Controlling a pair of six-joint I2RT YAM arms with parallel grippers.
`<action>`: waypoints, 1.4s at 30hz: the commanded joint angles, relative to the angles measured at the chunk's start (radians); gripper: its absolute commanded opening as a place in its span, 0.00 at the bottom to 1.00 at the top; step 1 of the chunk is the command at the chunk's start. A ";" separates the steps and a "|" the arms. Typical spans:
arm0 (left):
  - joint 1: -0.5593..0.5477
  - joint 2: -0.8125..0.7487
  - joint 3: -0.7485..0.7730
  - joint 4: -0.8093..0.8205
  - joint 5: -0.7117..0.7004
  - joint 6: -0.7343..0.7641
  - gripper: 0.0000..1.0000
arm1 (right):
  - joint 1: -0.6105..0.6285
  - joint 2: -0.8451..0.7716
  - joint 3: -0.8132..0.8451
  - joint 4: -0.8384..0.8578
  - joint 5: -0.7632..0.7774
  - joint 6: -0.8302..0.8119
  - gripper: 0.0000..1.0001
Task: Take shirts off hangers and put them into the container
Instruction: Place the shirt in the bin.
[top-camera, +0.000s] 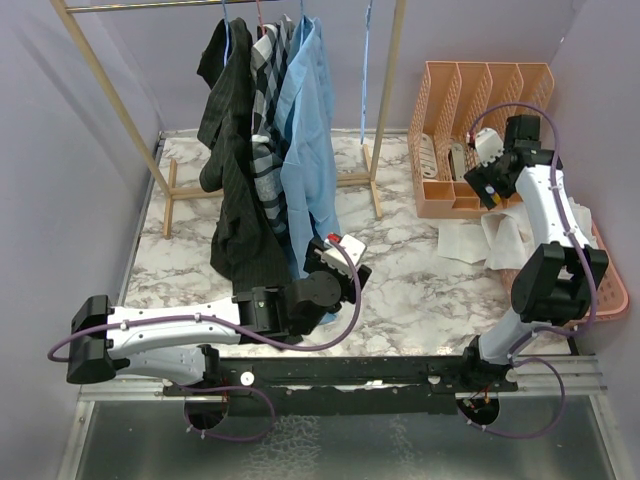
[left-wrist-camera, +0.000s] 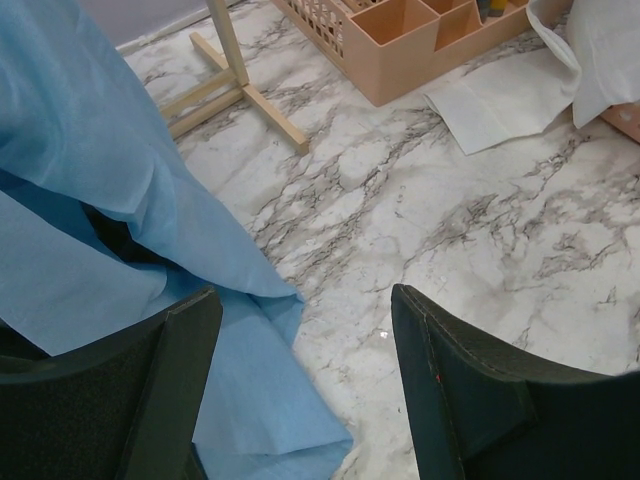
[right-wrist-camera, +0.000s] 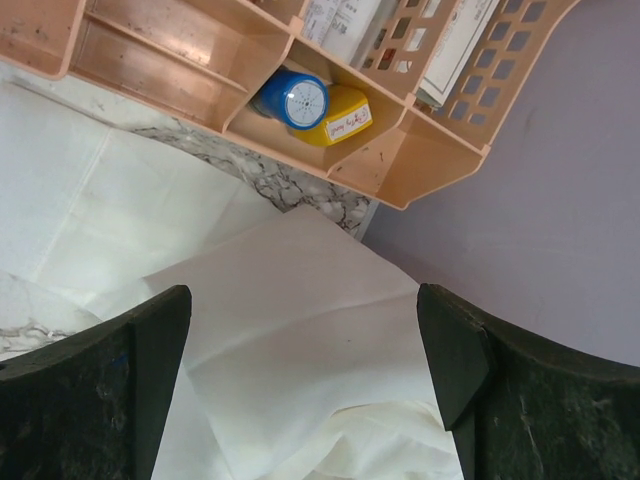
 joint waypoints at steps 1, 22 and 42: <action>-0.004 -0.037 -0.047 0.071 0.033 -0.008 0.71 | -0.004 0.012 -0.036 0.002 0.051 -0.025 0.94; -0.004 -0.078 -0.152 0.135 0.045 -0.067 0.71 | 0.034 0.029 -0.022 -0.103 -0.056 -0.047 0.90; -0.004 -0.156 -0.228 0.122 0.044 -0.126 0.71 | 0.180 -0.096 -0.210 0.097 0.272 -0.169 0.90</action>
